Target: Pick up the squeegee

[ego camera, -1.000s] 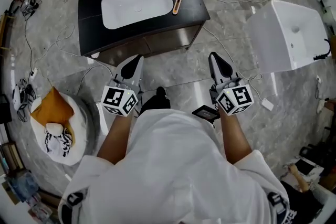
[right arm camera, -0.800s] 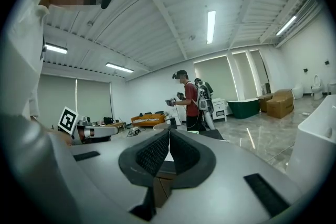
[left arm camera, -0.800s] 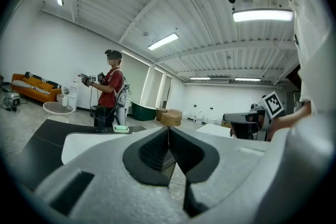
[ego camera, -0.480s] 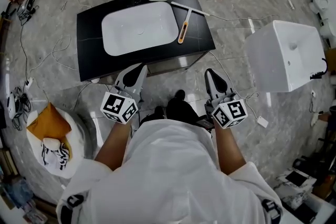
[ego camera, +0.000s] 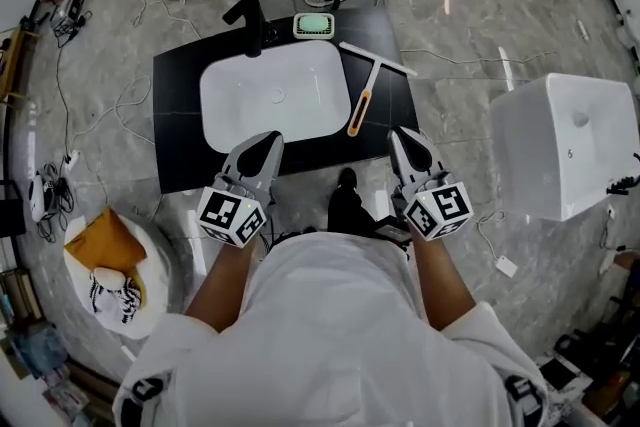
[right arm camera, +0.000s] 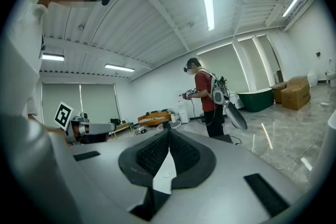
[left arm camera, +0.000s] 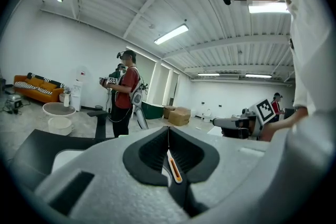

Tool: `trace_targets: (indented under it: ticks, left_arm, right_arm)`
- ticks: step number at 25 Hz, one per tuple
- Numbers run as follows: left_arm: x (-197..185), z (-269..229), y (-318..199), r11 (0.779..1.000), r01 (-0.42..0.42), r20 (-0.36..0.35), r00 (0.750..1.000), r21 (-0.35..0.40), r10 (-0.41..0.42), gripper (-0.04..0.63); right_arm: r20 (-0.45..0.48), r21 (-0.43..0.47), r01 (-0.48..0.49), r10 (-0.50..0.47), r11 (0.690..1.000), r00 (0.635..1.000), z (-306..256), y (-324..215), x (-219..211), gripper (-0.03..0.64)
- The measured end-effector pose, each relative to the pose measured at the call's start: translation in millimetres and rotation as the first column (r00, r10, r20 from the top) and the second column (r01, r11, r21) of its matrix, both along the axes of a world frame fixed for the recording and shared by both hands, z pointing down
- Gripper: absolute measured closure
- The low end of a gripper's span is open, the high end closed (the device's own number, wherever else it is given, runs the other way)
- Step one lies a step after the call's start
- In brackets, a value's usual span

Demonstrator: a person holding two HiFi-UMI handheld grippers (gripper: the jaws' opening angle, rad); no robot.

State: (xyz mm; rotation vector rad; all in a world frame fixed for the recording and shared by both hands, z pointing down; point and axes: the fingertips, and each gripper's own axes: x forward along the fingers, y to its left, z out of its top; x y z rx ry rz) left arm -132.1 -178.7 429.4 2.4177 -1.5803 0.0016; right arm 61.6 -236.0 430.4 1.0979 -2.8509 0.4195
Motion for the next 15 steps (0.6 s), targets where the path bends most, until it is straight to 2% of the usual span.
trace_targets:
  ticks: [8,15]
  left_arm:
    - [-2.8,5.0,-80.2,0.998,0.060,0.034,0.998,-0.033,-0.059,0.578]
    - [-4.5,23.4,-120.3,0.994,0.081,0.057,0.995,-0.072,-0.077,0.578]
  right_arm:
    - [0.002,-0.032,0.048,-0.048,0.998,0.999,7.8,-93.1,-1.2,0.601]
    - [-0.017,-0.104,0.106,-0.108,0.989,0.994,38.6,-126.9,-13.1,0.600]
